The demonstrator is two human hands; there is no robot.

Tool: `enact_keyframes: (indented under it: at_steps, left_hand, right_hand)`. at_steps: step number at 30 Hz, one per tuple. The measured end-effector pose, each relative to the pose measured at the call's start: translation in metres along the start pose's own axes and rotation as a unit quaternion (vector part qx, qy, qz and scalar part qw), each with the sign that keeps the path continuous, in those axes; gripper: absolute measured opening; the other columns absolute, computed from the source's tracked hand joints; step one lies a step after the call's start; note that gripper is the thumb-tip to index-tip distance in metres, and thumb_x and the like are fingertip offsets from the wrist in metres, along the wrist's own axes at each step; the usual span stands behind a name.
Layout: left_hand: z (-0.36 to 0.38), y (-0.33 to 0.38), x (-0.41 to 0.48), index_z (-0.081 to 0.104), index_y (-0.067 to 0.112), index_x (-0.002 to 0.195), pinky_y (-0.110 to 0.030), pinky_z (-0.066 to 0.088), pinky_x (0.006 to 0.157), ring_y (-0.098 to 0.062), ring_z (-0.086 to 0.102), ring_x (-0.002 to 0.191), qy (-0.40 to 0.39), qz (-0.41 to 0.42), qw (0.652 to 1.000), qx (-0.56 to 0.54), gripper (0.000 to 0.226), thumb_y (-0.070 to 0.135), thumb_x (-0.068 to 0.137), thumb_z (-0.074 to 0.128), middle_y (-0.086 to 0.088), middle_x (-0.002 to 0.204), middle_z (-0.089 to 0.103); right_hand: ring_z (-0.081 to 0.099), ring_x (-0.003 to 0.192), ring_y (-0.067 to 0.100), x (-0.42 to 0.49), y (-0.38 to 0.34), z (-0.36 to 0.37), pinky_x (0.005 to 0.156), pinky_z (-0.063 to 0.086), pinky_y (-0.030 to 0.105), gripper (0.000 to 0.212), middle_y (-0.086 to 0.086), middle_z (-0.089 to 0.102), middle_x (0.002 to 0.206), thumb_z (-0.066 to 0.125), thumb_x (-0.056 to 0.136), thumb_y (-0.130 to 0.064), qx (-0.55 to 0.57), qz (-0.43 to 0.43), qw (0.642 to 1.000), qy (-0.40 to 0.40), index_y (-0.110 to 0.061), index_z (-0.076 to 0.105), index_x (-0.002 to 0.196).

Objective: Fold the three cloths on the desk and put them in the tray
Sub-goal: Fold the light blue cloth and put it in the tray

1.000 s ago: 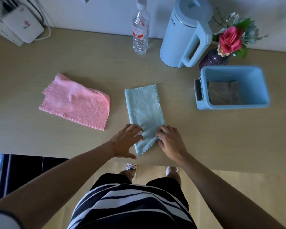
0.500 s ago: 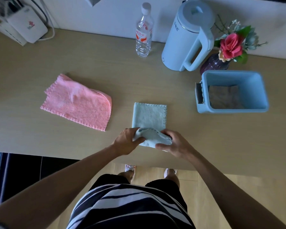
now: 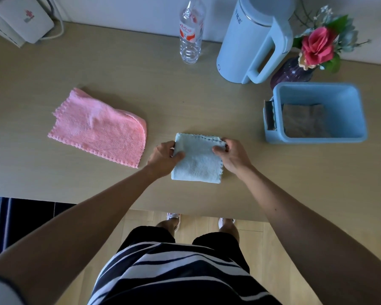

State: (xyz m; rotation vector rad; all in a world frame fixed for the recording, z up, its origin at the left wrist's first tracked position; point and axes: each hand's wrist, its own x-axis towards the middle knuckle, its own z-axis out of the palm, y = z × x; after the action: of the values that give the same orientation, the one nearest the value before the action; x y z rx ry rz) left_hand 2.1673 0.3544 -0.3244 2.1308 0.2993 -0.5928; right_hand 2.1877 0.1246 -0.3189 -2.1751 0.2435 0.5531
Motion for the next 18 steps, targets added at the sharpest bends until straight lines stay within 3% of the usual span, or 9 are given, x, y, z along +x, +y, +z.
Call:
enact_keyframes:
  at_steps: [2, 4, 5, 6, 8, 11, 14, 16, 18]
  left_hand:
    - [0.001, 0.0, 0.003, 0.067, 0.006, 0.102, -0.042, 0.057, 0.071, -0.033, 0.069, 0.081, 0.027, 0.008, 0.999, 0.023, 0.026, 0.028, 0.088, 0.07, -0.012, 0.092, 0.075]
    - [0.002, -0.002, 0.007, 0.067, 0.007, 0.108, -0.043, 0.059, 0.074, -0.032, 0.071, 0.083, 0.047, 0.017, 0.998, 0.033, 0.03, 0.027, 0.087, 0.072, -0.012, 0.094, 0.076]
    - [0.003, -0.002, 0.008, 0.066, 0.007, 0.111, -0.043, 0.059, 0.075, -0.031, 0.071, 0.082, 0.052, 0.022, 0.998, 0.039, 0.032, 0.027, 0.086, 0.073, -0.013, 0.095, 0.076]
    - [0.004, -0.003, 0.01, 0.066, 0.008, 0.113, -0.042, 0.06, 0.075, -0.03, 0.072, 0.08, 0.057, 0.027, 0.997, 0.048, 0.034, 0.027, 0.086, 0.073, -0.013, 0.095, 0.077]
    - [0.004, -0.005, 0.013, 0.065, 0.01, 0.114, -0.039, 0.059, 0.074, -0.028, 0.072, 0.079, 0.077, 0.04, 0.994, 0.068, 0.035, 0.027, 0.085, 0.074, -0.012, 0.093, 0.077]
    - [0.002, -0.007, 0.013, 0.059, 0.011, 0.119, -0.041, 0.056, 0.079, -0.027, 0.067, 0.092, 0.139, 0.108, 0.976, 0.128, 0.036, 0.025, 0.087, 0.068, -0.007, 0.1, 0.073]
    - [0.002, -0.01, 0.01, 0.055, 0.01, 0.126, -0.046, 0.049, 0.093, -0.028, 0.054, 0.116, 0.18, 0.271, 0.911, 0.252, 0.042, 0.024, 0.087, 0.059, -0.008, 0.125, 0.062]
    - [0.008, -0.011, 0.01, 0.05, 0.01, 0.138, -0.045, 0.04, 0.109, -0.028, 0.044, 0.137, 0.122, 0.346, 0.879, 0.306, 0.05, 0.027, 0.091, 0.056, -0.01, 0.145, 0.052]
    - [0.016, -0.013, 0.011, 0.039, 0.008, 0.15, -0.045, 0.026, 0.121, -0.029, 0.026, 0.151, 0.051, 0.366, 0.863, 0.345, 0.06, 0.033, 0.097, 0.05, -0.011, 0.16, 0.035]
  right_hand:
    - [0.064, 0.092, 0.021, 0.008, -0.002, 0.0, 0.072, 0.052, 0.018, 0.064, 0.013, 0.061, 0.123, 0.063, 0.096, -0.038, -0.018, 0.004, 1.0, -0.007, -0.004, 0.044, 0.147]
    - [0.058, 0.088, 0.017, 0.015, -0.002, 0.002, 0.077, 0.049, 0.026, 0.061, 0.013, 0.065, 0.119, 0.063, 0.097, -0.036, -0.03, 0.011, 0.999, -0.013, -0.003, 0.046, 0.145]
    - [0.053, 0.079, 0.01, 0.018, -0.001, 0.003, 0.073, 0.047, 0.024, 0.059, 0.005, 0.066, 0.105, 0.063, 0.097, -0.035, -0.035, 0.014, 0.999, -0.017, -0.003, 0.048, 0.144]
    - [0.045, 0.07, 0.003, 0.021, 0.0, 0.004, 0.065, 0.041, 0.019, 0.057, -0.007, 0.057, 0.088, 0.062, 0.097, -0.036, -0.041, 0.017, 0.999, -0.021, -0.003, 0.05, 0.142]
    - [0.04, 0.065, -0.001, 0.025, 0.002, 0.005, 0.061, 0.033, 0.015, 0.057, -0.015, 0.043, 0.08, 0.061, 0.098, -0.036, -0.044, 0.021, 0.999, -0.017, -0.002, 0.05, 0.142]
    - [0.056, 0.084, 0.016, 0.023, 0.002, 0.005, 0.081, 0.052, 0.029, 0.055, -0.001, 0.056, 0.101, 0.062, 0.097, -0.032, -0.042, 0.013, 0.999, 0.018, -0.002, 0.049, 0.142]
    - [0.059, 0.098, 0.021, 0.011, 0.0, 0.009, 0.094, 0.052, 0.037, 0.048, 0.006, 0.061, 0.113, 0.065, 0.095, -0.026, -0.082, -0.064, 0.989, 0.106, -0.006, 0.05, 0.136]
    - [0.055, 0.113, 0.027, 0.003, -0.001, 0.017, 0.101, 0.045, 0.037, 0.051, 0.01, 0.058, 0.122, 0.064, 0.092, -0.027, -0.154, -0.131, 0.963, 0.179, -0.007, 0.049, 0.136]
    - [0.049, 0.125, 0.028, -0.007, -0.002, 0.029, 0.107, 0.04, 0.04, 0.056, 0.01, 0.054, 0.134, 0.06, 0.092, -0.031, -0.202, -0.175, 0.948, 0.174, -0.009, 0.045, 0.142]
